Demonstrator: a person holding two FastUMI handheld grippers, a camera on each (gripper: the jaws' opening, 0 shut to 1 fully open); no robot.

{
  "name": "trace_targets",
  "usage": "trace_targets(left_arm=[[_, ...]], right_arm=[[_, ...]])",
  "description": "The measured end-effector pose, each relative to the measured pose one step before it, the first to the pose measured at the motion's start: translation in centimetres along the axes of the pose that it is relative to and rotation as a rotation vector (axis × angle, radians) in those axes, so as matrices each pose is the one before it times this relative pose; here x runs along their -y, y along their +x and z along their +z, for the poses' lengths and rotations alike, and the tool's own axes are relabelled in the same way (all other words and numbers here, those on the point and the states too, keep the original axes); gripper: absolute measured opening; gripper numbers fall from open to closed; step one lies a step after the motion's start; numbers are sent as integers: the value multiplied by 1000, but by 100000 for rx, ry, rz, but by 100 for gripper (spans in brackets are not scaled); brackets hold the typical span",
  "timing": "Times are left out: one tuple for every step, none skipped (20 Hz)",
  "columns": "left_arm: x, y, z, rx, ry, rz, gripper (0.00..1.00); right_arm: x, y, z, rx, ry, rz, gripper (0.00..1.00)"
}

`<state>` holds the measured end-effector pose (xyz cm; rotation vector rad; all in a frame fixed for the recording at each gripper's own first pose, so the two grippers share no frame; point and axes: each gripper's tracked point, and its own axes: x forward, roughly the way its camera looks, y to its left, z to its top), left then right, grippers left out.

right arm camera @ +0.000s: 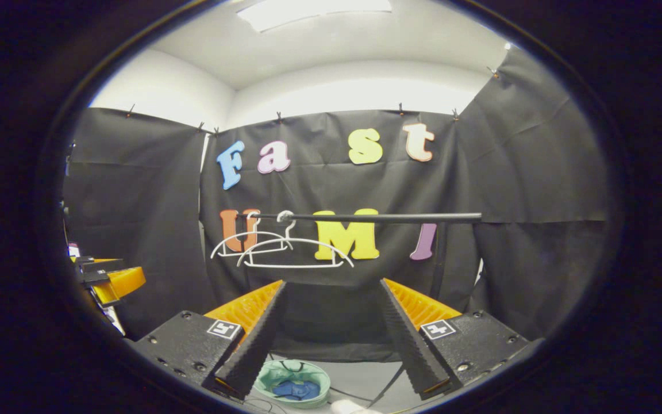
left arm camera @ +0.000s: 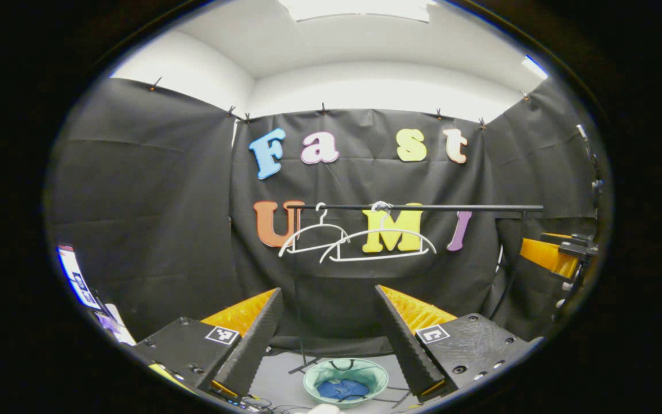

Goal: Grasp the clothes on the hanger with both hands and then place them into the laundry hamper below.

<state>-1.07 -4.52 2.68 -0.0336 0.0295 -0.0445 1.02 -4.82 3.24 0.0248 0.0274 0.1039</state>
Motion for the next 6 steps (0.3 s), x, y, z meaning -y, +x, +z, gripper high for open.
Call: trace_targets(left_arm=[[-152, -292, 46, 297, 158, -64, 93], [-61, -477, 280, 693, 329, 745, 92], [-9, -133, 484, 1708, 556, 680, 92], [170, -180, 19, 188, 625, 391, 92], [146, -34, -101, -241, 568, -170, 92], [9, 34, -109, -345, 522, -54, 92]], right_arm=[[227, -259, 431, 736, 1169, -584, 99], [-13, -181, 264, 1387, 896, -187, 99], [43, -15, 370, 1268, -154, -766, 99], [130, 124, 255, 1463, -441, -1085, 99], [4, -54, -83, -13, -626, -242, 99], [-55, -305, -110, -164, -385, -73, 99]])
